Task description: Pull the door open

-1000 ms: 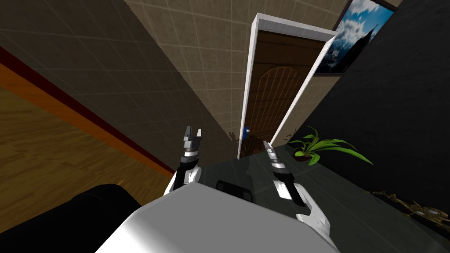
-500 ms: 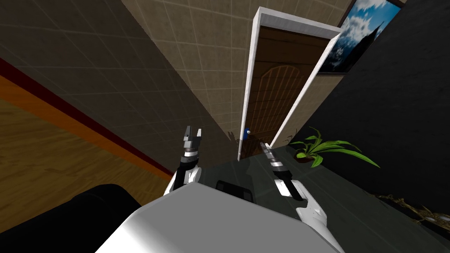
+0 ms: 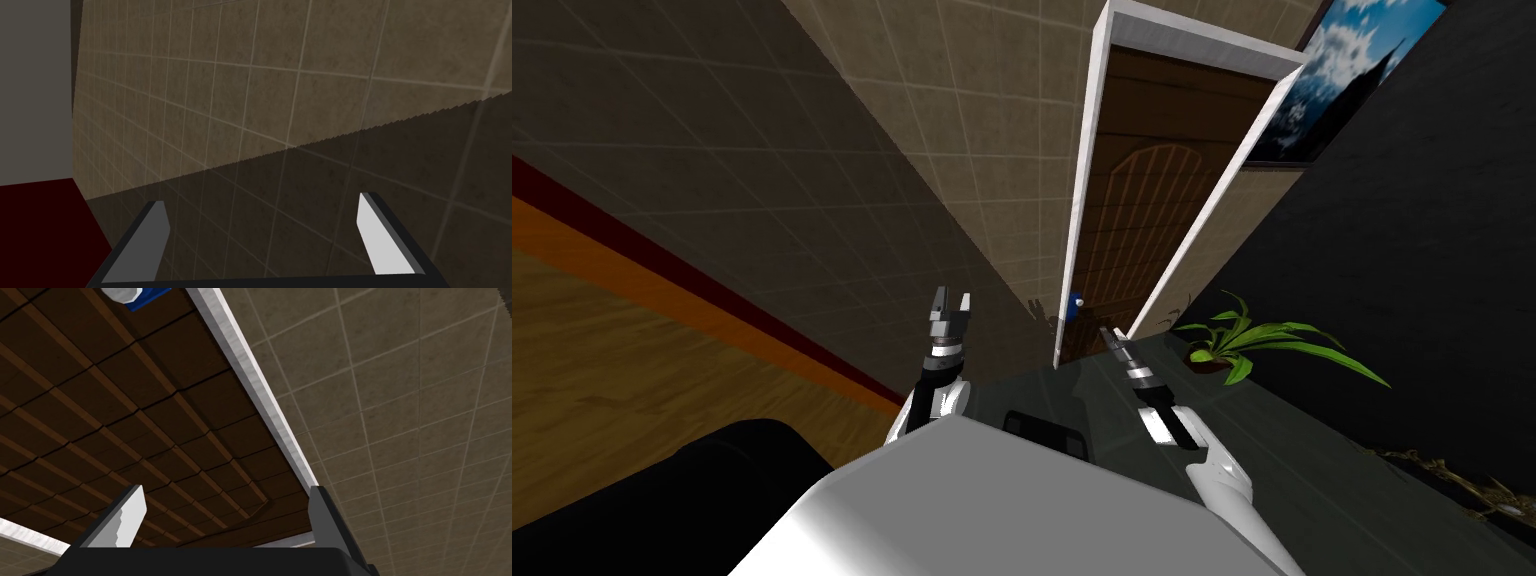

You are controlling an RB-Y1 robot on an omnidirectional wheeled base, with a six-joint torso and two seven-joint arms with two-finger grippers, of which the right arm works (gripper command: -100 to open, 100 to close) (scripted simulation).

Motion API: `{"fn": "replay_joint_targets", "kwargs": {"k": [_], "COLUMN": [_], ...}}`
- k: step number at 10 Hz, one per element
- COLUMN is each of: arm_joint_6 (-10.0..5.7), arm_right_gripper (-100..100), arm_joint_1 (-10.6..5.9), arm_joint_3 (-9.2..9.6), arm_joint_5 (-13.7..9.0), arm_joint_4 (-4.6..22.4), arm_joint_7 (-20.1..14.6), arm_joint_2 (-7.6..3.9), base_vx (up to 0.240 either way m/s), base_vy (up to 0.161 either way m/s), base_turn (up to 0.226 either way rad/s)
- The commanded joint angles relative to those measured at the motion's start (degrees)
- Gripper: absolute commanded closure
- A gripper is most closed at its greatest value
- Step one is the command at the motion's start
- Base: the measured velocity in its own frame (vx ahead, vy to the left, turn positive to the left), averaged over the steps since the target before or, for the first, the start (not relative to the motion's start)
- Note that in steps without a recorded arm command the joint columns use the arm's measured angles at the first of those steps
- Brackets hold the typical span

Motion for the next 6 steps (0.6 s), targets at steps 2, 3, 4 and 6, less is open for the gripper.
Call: {"fn": "replay_joint_targets", "kwargs": {"k": [2, 3, 4, 6], "arm_joint_6": [-0.95, -0.95, -1.44, -1.9], "arm_right_gripper": [-100, -100, -100, -100], "arm_joint_1": [-2.46, -2.46, -3.67, -4.81], "arm_joint_3": [0.2, 0.2, 0.26, 0.32], "arm_joint_5": [2.4, 2.4, 3.4, 4.4], "arm_joint_4": [4.5, 5.3, 7.7, 9.9], "arm_joint_7": [2.6, 2.6, 3.8, 4.9], "arm_joint_2": [-1.6, -1.6, -2.38, -3.1], "base_vx": [0.067, 0.061, 0.059, 0.048], "base_vy": [0.011, 0.014, 0.013, 0.013], "base_turn": [-0.001, 0.001, -0.001, -0.001]}}
